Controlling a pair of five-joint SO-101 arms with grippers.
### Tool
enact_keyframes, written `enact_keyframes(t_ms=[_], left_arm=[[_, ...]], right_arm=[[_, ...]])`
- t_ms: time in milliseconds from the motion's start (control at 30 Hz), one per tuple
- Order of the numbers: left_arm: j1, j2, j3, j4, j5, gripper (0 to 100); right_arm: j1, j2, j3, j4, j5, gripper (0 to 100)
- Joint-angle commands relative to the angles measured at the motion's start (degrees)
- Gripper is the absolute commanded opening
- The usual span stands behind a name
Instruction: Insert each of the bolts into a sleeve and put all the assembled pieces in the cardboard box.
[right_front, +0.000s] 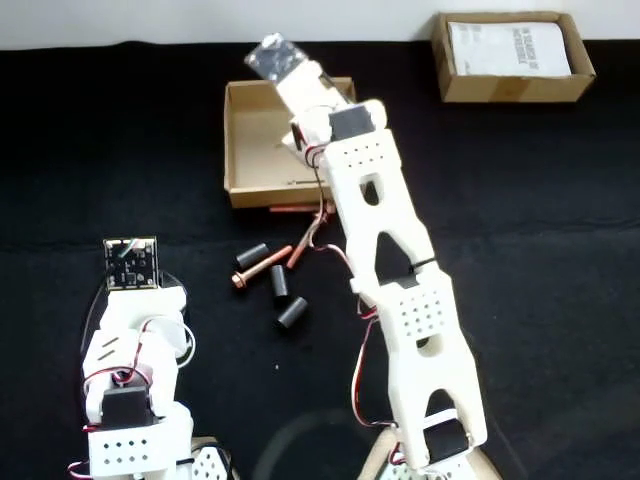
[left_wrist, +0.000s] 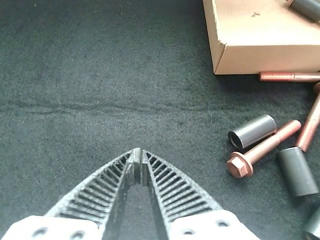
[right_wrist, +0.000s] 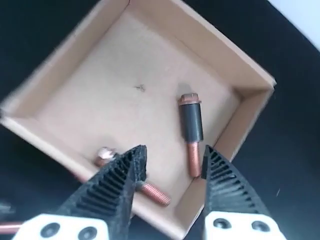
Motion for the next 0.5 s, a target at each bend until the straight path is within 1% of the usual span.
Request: enact_keyframes(t_ms=[0, 100, 200, 267, 333, 467], left_arm=[[-0.1, 0.3, 1.0, 0.1, -0.3, 4], [-0.1, 0.3, 1.0, 0.1, -0.3, 4], [-0.1, 0.3, 1.0, 0.1, -0.3, 4], [-0.1, 0.3, 1.0, 0.1, -0.3, 4], [-0.1, 0.3, 1.0, 0.1, -0.3, 4], [-0.1, 0.3, 1.0, 0.1, -0.3, 4]], right_arm=[[-0.7, -1.5, -15.3, 12.5, -13.6, 16.3], [-0.7, -1.5, -25.3, 21.9, -23.3, 16.3], [1.2, -2.4, -30.6, 21.7, -32.7, 16.3], [1.7, -5.6, -29.1, 21.7, -34.6, 16.3], [1.5, -9.2, -25.5, 21.7, -35.0, 16.3], [-1.3, -18.9, -15.9, 21.7, -35.0, 16.3]])
